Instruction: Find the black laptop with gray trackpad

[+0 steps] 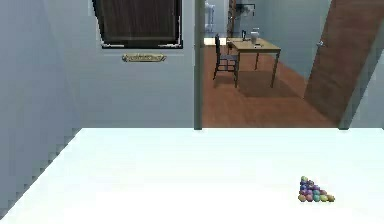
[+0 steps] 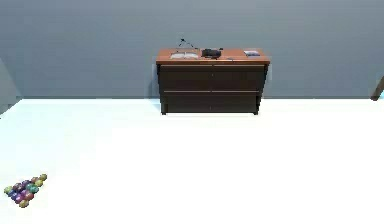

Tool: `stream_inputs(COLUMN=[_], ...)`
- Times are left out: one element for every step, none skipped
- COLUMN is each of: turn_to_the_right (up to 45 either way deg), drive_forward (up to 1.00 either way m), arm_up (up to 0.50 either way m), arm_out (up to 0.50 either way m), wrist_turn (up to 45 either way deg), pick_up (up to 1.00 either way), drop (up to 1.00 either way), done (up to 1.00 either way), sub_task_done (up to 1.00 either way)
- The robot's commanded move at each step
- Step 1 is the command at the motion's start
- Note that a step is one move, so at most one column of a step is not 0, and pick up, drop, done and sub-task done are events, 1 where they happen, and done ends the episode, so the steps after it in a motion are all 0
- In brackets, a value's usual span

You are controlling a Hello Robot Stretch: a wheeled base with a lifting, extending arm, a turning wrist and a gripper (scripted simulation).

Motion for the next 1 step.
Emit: stream_inputs(turn_to_the_right=[9.0], drive_forward=[0.0], arm_up=[0.0], arm_out=[0.0], wrist_turn=[0.0], pick_up=[0.0], drop=[0.0], done=[0.0], sub_task_done=[0.0])
